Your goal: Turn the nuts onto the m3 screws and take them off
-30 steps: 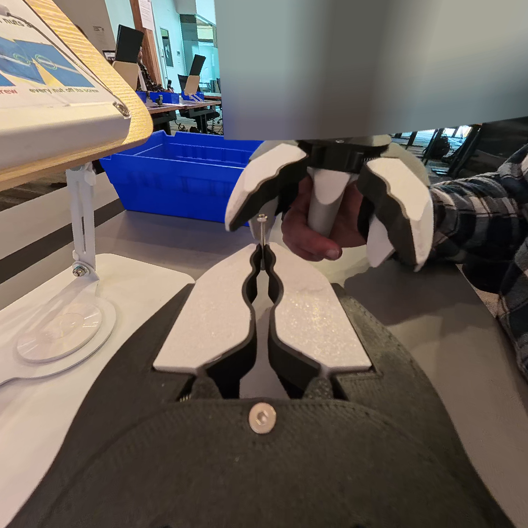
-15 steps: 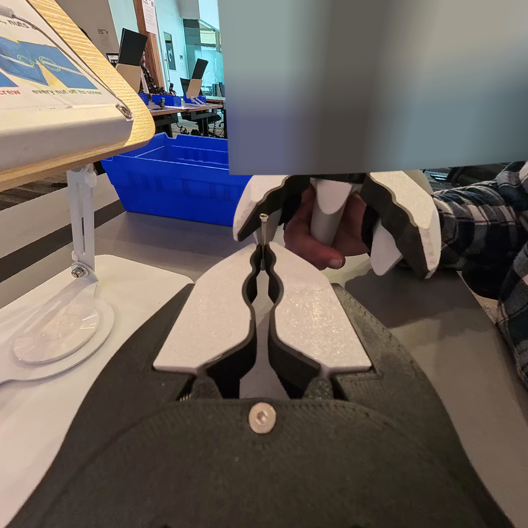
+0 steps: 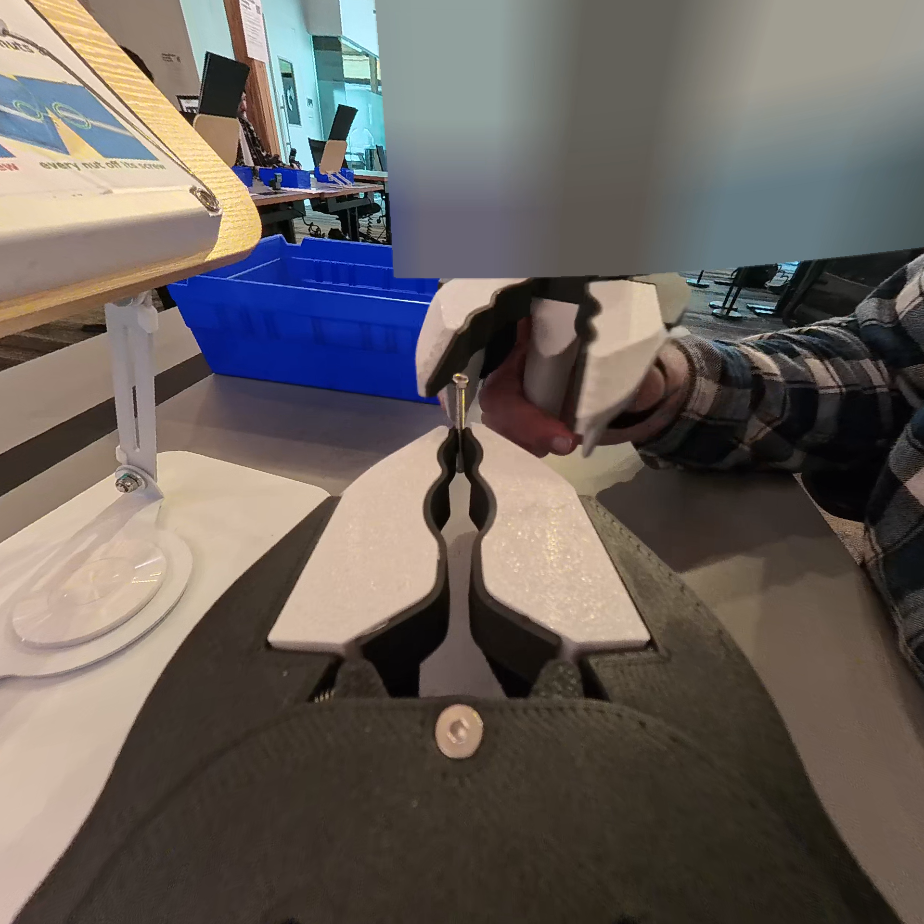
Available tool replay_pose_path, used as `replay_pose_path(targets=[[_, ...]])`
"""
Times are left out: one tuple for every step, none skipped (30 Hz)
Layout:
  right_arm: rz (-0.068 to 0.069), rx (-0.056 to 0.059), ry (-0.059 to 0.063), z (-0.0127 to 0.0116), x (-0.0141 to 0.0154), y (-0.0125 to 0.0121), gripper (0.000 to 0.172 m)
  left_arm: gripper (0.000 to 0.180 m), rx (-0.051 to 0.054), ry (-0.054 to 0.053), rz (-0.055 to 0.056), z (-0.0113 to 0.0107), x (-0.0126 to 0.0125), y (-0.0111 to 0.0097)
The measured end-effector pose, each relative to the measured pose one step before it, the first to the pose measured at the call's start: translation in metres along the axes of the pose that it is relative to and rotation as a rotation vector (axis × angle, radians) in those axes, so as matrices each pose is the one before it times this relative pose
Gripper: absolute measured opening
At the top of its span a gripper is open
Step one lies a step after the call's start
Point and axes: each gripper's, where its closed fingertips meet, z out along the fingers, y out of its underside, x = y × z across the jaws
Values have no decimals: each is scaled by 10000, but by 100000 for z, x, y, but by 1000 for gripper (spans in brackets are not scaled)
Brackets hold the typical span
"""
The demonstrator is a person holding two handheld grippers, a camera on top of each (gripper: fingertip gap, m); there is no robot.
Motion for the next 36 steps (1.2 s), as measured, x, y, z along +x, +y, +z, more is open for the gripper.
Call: replay_pose_path(targets=[[21, 76, 81, -184, 219, -139, 38, 2, -7, 18, 5, 8, 38, 9], [-1, 86, 52, -182, 168, -155, 31, 2, 11, 5, 1, 4, 14, -14], [-33, 50, 39, -144, 130, -124, 27, 2, 0, 25, -2, 4, 49, -10], [-42, -28, 34, -76, 100, -20, 23, 2, -4, 22, 10, 6, 48, 6], [-5, -115, -3, 11, 57, 125, 22, 2, 2, 19, 7, 14, 37, -12], [24, -137, 3, 66, 79, 187, 22, 2, 3, 45, 0, 20, 90, -4], [-2, -62, 8, 57, 48, 123, 22, 2, -4, 44, 20, 28, 93, -5], [-28, 11, -38, 22, -48, 14, 21, 2, -17, 3, 32, 25, 42, 23], [-34, 35, 13, -2, 8, -33, 17, 2, -17, 0, 30, 15, 37, 13], [-18, -1, 46, 21, 64, 9, 15, 2, -4, 15, 23, 6, 53, -3], [-8, -1, -9, 8, -5, -9, 14, 2, 5, 6, 22, 7, 29, -25], [6, 29, -29, 0, -33, -36, 11, 2, 3, 6, 18, -3, 28, -11], [20, -8, -17, 33, -13, 18, 10, 2, 12, 17, 22, 0, 48, -23], [19, -56, 8, 38, 32, 87, 10, 2, -14, 14, 25, 14, 45, 18], [14, -38, 20, 24, 38, 85, 9, 2, 2, -8, 43, 3, 27, -10], [9, 8, -2, -2, -1, 20, 7, 2, 5, 1, 52, -6, 51, -32], [-3, 15, -12, -7, -15, 2, 6, 2, -11, 23, 55, 9, 90, -24], [-3, 6, -7, -5, -17, -7, 5, 2, -12, -11, 41, 13, 24, -14], [1, -1, -8, 9, -19, -10, 5, 2, 4, -4, 21, -1, 12, -15], [-25, -4, 5, -2, -16, -16, 5, 2, 7, 10, -9, 1, 6, 1], [-40, 16, 2, -16, -41, -50, 5, 2, 10, -3, -5, -11, -9, -11], [-12, 10, -16, -2, -42, -34, 7, 2, 0, -11, 12, -5, -14, -9], [0, -15, 0, 0, -9, 19, 7, 2, -6, 7, -3, -4, 11, 7], [-20, -5, 18, -2, 7, 6, 7, 2, -1, 0, -8, 18, -9, 9], [-21, -4, 16, -1, -4, -6, 7, 2, -4, -2, -3, 7, 3, 14], [-12, -23, 16, 6, -18, 6, 8, 2, -8, 1, -5, 8, -1, 19], [-8, -11, 6, 13, -14, 1, 8, 2, 1, 3, -3, 11, 10, 7], [1, 26, -19, -1, -56, -53, 9, 2, 0, -2, -8, 9, -15, 9], [4, 23, -16, -2, -54, -39, 10, 2, -3, 1, -10, 3, -1, 13], [-6, -17, 9, 0, -13, 21, 11, 2, 12, -1, -14, -1, -19, -15], [-7, -16, 16, 0, 16, 29, 11, 2, 17, 8, -22, -16, -9, -31], [-6, 27, 18, -20, 15, -32, 11, 2, 3, -1, -6, -16, -5, -3], [-9, 30, 18, -37, 15, -34, 11, 2, -3, -15, 8, -2, -26, 3], [13, -31, 0, -3, 21, 60, 11, 2, 2, 8, -11, -3, 5, -3], [37, -61, -12, 36, 22, 124, 11, 2, -2, 8, -9, 8, -1, 11], [17, 5, 1, 7, 17, 54, 11, 2, -5, -1, 7, 11, 10, 16]])
